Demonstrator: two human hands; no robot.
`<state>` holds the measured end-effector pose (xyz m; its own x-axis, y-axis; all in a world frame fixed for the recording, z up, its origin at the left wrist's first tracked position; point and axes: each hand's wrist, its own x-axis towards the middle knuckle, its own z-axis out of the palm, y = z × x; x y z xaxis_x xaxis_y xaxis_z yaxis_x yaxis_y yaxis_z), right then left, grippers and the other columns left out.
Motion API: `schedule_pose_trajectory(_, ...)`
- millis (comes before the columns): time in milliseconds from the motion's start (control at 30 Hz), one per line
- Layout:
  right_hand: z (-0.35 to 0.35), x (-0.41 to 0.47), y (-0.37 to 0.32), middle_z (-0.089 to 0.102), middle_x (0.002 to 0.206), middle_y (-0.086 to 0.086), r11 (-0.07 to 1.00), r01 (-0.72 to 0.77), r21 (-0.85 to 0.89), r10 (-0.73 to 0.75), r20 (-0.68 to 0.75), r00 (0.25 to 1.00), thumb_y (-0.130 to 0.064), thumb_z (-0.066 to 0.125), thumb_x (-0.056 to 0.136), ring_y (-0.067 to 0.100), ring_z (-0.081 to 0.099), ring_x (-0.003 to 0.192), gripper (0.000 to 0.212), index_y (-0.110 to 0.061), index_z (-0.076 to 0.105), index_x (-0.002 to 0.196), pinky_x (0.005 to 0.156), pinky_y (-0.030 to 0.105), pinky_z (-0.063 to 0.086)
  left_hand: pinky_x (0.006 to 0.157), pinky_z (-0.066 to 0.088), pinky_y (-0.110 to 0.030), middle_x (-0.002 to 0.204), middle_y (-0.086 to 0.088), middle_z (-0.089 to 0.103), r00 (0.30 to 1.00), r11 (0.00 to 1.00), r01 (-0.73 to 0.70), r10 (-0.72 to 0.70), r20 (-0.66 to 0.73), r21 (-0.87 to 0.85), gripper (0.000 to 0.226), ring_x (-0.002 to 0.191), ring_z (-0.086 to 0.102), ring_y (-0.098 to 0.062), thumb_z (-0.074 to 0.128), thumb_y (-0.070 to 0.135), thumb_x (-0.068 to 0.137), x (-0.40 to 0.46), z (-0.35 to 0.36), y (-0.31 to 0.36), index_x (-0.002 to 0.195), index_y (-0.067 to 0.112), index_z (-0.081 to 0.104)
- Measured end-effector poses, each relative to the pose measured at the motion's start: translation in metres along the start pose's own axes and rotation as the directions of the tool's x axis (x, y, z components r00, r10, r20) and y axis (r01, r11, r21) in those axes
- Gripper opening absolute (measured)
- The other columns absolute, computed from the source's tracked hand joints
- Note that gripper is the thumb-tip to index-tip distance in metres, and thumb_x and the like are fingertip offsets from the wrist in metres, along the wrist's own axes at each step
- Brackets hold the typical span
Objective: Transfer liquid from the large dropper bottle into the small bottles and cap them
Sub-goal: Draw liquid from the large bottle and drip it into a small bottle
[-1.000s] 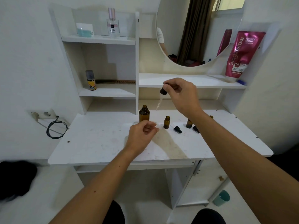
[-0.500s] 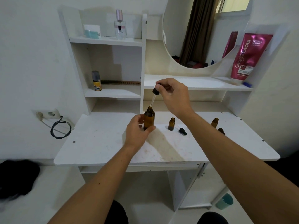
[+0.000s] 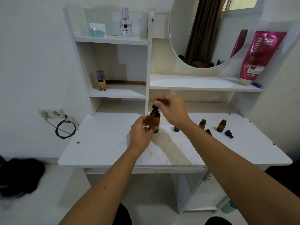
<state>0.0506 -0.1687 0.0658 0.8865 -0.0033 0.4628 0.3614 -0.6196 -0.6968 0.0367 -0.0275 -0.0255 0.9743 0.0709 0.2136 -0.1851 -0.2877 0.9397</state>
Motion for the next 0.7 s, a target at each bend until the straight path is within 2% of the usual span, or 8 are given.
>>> schedule_pose_trajectory(100,0.002,-0.001,0.003,0.074,0.100,-0.007,1.000,-0.008,-0.018,0.009,0.026,1.000,-0.022,0.071,0.099,0.008,0.070,0.092,0.021,-0.014,0.076,0.118,0.078,0.003,0.050,0.104,0.054,-0.038,0.129,0.003,0.067,1.000,1.000,-0.010,0.010,-0.005,0.004,0.048,0.116,0.063,-0.017,0.080,0.026,0.088,0.000,0.000,0.000,0.130,0.021,0.058)
schedule_pose_trajectory(233,-0.001,-0.003,0.004,0.074,0.101,-0.007,1.000,-0.014,-0.021,0.015,0.025,1.000,-0.024,0.072,0.099,0.009,0.070,0.094,0.023,-0.016,0.075,0.120,0.080,0.005,0.050,0.104,0.054,-0.037,0.130,0.003,0.066,1.000,1.000,-0.024,0.024,-0.003,0.020,0.049,0.116,0.064,-0.018,0.080,0.025,0.088,-0.001,0.000,-0.001,0.132,0.022,0.058)
schedule_pose_trajectory(400,-0.012,-0.009,0.007,0.076,0.105,-0.005,1.000,-0.006,0.013,0.006,-0.009,1.000,-0.026,0.074,0.097,0.009,0.071,0.096,0.025,-0.018,0.074,0.121,0.089,0.020,0.057,0.103,0.055,-0.037,0.133,0.004,0.065,1.000,0.999,-0.026,0.026,-0.011,0.035,0.053,0.117,0.063,-0.017,0.081,0.027,0.088,-0.003,0.000,-0.001,0.135,0.022,0.057)
schedule_pose_trajectory(500,-0.022,-0.017,0.011,0.075,0.106,-0.005,1.000,0.003,0.008,-0.003,-0.017,1.000,-0.028,0.074,0.097,0.007,0.070,0.097,0.028,-0.018,0.073,0.124,0.088,0.018,0.057,0.100,0.055,-0.033,0.136,0.005,0.061,0.998,0.998,-0.025,0.028,-0.065,0.053,0.060,0.115,0.061,-0.016,0.082,0.034,0.086,-0.009,0.000,-0.001,0.137,0.025,0.054)
schedule_pose_trajectory(600,-0.034,-0.027,0.022,0.075,0.105,-0.006,1.000,0.006,0.012,-0.006,-0.052,0.999,-0.027,0.076,0.096,0.005,0.070,0.096,0.030,-0.016,0.074,0.123,0.087,0.016,0.057,0.090,0.053,-0.022,0.133,0.005,0.062,0.985,0.997,-0.051,0.060,-0.160,0.059,0.057,0.110,0.061,-0.014,0.082,0.034,0.085,-0.017,0.000,0.001,0.134,0.026,0.054)
schedule_pose_trajectory(700,-0.047,-0.041,0.037,0.075,0.104,-0.006,1.000,0.000,-0.005,0.000,-0.074,0.997,-0.025,0.078,0.095,0.001,0.070,0.093,0.029,-0.014,0.074,0.121,0.084,0.010,0.055,0.086,0.056,-0.022,0.122,0.006,0.065,0.987,0.998,-0.059,0.062,-0.151,0.024,0.051,0.101,0.065,-0.015,0.082,0.035,0.085,-0.027,0.000,0.005,0.127,0.026,0.056)
